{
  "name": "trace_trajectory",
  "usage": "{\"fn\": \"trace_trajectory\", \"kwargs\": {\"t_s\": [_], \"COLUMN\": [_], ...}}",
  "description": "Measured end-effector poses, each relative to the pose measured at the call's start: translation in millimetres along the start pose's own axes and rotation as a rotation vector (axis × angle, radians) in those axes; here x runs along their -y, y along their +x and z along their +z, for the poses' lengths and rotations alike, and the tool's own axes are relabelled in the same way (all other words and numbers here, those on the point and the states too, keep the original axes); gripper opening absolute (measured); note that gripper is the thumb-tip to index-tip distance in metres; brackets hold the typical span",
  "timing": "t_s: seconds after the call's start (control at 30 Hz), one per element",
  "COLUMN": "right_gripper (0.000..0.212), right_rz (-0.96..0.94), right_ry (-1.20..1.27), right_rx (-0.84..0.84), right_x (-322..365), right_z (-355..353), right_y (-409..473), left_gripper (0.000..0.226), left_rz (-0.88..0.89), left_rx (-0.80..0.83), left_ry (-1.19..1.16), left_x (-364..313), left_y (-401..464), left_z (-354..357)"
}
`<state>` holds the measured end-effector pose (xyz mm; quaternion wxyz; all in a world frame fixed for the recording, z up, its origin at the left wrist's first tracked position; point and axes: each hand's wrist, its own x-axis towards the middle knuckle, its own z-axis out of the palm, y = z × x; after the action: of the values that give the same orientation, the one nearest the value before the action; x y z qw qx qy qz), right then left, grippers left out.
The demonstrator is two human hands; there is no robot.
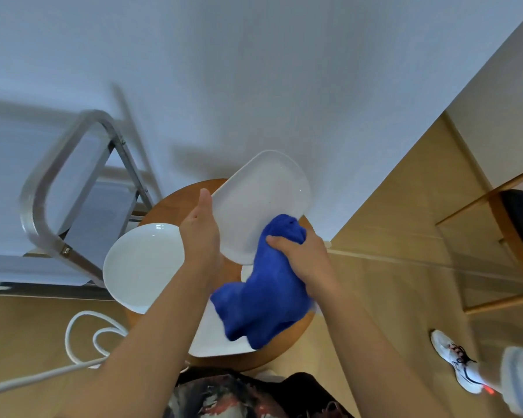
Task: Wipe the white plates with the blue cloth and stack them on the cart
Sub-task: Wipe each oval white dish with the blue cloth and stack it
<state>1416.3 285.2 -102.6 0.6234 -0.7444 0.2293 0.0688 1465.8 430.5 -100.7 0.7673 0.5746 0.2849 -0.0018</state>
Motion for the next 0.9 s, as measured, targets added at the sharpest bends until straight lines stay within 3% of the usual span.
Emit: {"fn": "trace_trajectory", "kwargs": {"t_s": [0.1,0.17,0.23,0.33,0.43,0.5,0.6,0.7,0.9], "right_gripper": [0.026,0.037,0.036,0.038,0.046,0.049,0.057,0.063,0.057], "right_rz": [-0.094,-0.217,-0.376,-0.581,-0.641,-0.618,-0.538,-0.575,-0.659], "right_ry": [-0.174,-0.15,-0.17,-0.412,-0.623,-0.609,-0.512,-0.563,-0.589], "right_rx": [-0.067,-0.17,-0.243,-0.302,-0.329,-0.345,-0.303,-0.221,0.107], "right_x": [16.5,35.1,51.3,58.1,47.6,39.8,32.1,31.1,31.0], "right_z": [-16.6,-30.8,-40.2,-40.4,-31.0,-23.8,-6.5,14.6,42.2], "right_y": [-13.5,-10.8,-0.3,17.2,23.3,21.3,11.6,3.4,-2.9], "left_gripper": [0.032,0.034,0.035,0.035,0.034,0.035,0.032,0.031,0.038], "left_rz": [0.07,0.089,0.098,0.065,0.088,0.094,0.049,-0.03,-0.128], "left_rx": [0.015,0.05,0.097,0.18,0.165,0.161,0.154,0.155,0.236], "left_ry": [0.045,0.062,0.074,0.012,-0.016,-0.018,-0.034,-0.073,-0.203], "left_x": [-11.0,-15.3,-14.3,-13.0,-13.3,-15.1,-15.7,-15.4,-8.1], "left_y": [4.7,3.1,-1.1,-7.6,-9.6,-10.6,-11.6,-10.7,-9.6], "left_z": [-6.8,-6.5,-5.6,-5.1,-1.7,1.3,5.0,9.1,8.9]}}
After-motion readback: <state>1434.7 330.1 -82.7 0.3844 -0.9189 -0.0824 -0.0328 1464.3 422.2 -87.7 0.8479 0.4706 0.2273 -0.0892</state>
